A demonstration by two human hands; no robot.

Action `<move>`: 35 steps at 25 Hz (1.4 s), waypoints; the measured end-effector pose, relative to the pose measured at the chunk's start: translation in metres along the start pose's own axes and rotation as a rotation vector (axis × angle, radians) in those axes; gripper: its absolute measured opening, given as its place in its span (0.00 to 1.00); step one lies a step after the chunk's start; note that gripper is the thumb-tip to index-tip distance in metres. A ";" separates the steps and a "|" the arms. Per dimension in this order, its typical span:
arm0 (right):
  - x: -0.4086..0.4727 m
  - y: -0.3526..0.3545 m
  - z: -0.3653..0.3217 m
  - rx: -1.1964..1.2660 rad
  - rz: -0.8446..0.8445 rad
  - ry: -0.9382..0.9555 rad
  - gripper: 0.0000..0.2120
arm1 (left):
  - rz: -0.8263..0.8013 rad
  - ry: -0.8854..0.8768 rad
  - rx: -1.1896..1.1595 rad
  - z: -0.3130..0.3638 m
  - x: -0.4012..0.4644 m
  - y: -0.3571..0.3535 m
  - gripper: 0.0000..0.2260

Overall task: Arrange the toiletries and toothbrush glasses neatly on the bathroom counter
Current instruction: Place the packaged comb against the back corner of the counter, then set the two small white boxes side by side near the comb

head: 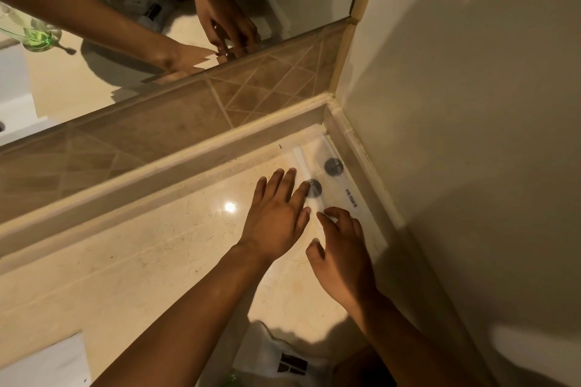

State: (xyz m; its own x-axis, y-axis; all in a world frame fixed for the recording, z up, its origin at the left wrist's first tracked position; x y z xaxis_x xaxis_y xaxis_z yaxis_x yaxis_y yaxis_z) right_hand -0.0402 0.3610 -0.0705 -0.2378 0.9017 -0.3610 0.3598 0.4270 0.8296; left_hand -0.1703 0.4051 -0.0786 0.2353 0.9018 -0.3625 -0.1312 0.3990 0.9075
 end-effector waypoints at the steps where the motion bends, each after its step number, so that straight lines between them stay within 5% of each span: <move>1: 0.000 0.000 0.000 0.003 -0.005 0.002 0.23 | -0.005 0.002 0.003 -0.001 0.000 0.000 0.24; 9: -0.017 0.014 0.000 0.079 -0.020 0.028 0.22 | 0.006 0.001 -0.052 -0.004 -0.039 0.011 0.23; 13: -0.047 0.014 0.005 0.200 0.035 0.182 0.12 | 0.086 -0.044 -0.252 -0.005 -0.094 0.034 0.19; 16: -0.071 0.003 0.005 0.279 -0.185 0.150 0.09 | 0.081 0.087 -0.460 -0.017 -0.148 0.044 0.17; 19: -0.098 -0.011 -0.003 0.215 -0.350 0.176 0.09 | 0.268 0.263 -0.570 -0.025 -0.216 0.059 0.09; 27: -0.161 -0.037 -0.016 0.076 -0.424 0.281 0.08 | 0.542 0.715 -0.971 0.014 -0.393 0.009 0.06; 35: -0.200 -0.043 -0.029 -0.001 -0.340 0.372 0.10 | 0.255 0.848 -1.227 0.074 -0.414 -0.112 0.06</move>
State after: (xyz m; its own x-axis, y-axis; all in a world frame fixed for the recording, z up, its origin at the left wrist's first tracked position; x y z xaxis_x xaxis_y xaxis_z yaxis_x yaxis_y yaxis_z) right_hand -0.0338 0.1601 -0.0216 -0.6473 0.6261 -0.4348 0.2054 0.6926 0.6915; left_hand -0.1821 -0.0250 -0.0147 -0.4695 0.6209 -0.6277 -0.8806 -0.2774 0.3843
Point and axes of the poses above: each hand's wrist, its own x-axis towards the middle knuckle, its own y-axis out of the back of the hand, z = x × y, the point moved 8 cm from there along x, towards the middle knuckle, and after that the axes turned 11 degrees about -z, right-handed, at the moved point
